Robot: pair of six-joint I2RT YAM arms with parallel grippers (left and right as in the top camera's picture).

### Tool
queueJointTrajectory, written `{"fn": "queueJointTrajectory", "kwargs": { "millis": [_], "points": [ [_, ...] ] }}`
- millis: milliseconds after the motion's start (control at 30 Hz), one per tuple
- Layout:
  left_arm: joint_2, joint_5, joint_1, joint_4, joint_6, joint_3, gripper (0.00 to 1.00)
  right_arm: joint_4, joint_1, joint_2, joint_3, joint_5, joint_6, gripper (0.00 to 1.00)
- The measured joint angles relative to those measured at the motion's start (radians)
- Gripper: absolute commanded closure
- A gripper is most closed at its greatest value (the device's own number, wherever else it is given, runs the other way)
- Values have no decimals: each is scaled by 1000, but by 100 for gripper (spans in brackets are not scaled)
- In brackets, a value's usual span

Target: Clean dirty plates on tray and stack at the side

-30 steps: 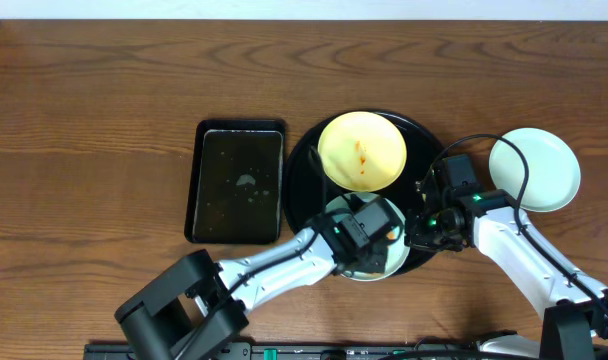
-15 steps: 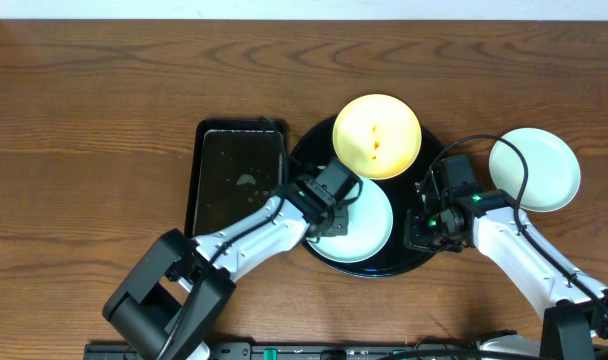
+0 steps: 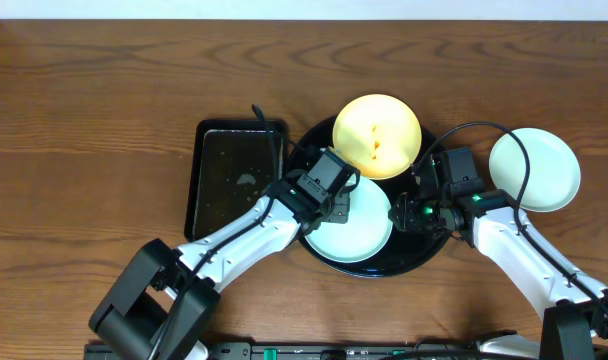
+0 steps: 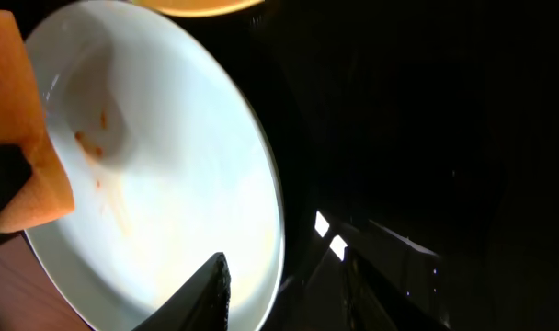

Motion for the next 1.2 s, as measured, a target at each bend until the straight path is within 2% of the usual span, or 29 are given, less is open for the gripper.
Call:
{"fn": "queueJointTrajectory", "kwargs": {
  "millis": [433, 500, 633, 900, 1200],
  "points": [
    [29, -14, -6, -1, 1, 0, 89, 51, 8, 100, 0, -10, 0, 65],
    [37, -11, -14, -1, 1, 0, 89, 67, 24, 121, 0, -16, -1, 71],
    [42, -4, -33, -1, 1, 0, 89, 79, 40, 149, 2, -24, -2, 99],
    [93, 2, -39, 3, 1, 0, 89, 76, 40, 156, 4, -27, 2, 99],
    [84, -88, -13, -65, 3, 2, 92, 45, 40, 156, 11, -14, 10, 99]
  ]
}}
